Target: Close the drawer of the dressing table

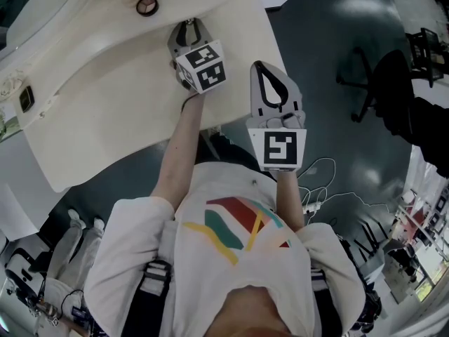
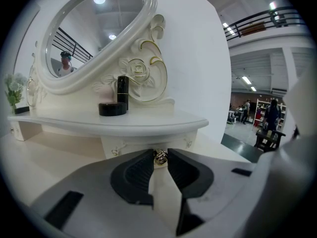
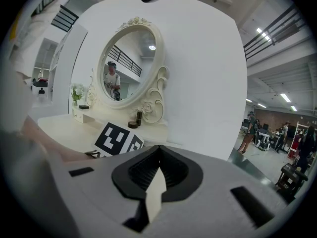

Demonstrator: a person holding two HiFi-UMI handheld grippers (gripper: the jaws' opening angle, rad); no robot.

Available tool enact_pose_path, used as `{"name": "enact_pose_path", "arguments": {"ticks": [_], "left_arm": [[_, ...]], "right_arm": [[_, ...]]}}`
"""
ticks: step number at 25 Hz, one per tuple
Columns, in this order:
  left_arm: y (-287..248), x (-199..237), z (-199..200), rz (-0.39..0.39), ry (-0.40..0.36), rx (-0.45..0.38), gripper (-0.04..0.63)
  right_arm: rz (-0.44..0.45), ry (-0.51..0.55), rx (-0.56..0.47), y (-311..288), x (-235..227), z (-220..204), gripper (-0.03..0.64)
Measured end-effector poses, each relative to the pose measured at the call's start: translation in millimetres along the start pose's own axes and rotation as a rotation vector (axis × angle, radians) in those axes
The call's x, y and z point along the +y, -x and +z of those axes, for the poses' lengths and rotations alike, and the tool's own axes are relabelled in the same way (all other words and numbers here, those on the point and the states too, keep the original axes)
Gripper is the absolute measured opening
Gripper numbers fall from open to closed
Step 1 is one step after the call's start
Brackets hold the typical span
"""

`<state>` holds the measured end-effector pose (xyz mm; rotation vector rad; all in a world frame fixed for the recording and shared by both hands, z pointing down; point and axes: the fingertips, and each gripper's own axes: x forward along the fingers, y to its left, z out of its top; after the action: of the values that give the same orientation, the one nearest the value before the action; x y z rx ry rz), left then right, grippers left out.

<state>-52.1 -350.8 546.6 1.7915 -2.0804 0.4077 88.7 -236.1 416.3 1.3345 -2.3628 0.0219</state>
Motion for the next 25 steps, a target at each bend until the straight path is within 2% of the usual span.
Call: {"name": "enact_pose_path", "arguments": {"ticks": [5, 10, 21, 25], "left_arm": [[1.5, -0.6, -0.9, -0.003, -0.008, 0.000, 0.083], [-18.5, 0.3, 6.6, -0.001, -0.013, 0.000, 0.083], [7.2, -3.7, 0.8, -0.003, -0.003, 0.011, 0.091], [23.2, -8.2, 5.5, -0.013, -0.026, -0.008, 0.091]], "right_arm": [[0.004, 0.006, 0.001, -0.5, 1.2, -0.1, 0.000], [0.005, 0.006, 0.000, -20.0, -4.5, 5.8, 0.000], [0.006, 0.006, -0.022, 6.8, 3.6, 8.8, 0.000], [0.009, 0.028, -0.050, 11.4, 4.4, 18.9, 0.000]]}}
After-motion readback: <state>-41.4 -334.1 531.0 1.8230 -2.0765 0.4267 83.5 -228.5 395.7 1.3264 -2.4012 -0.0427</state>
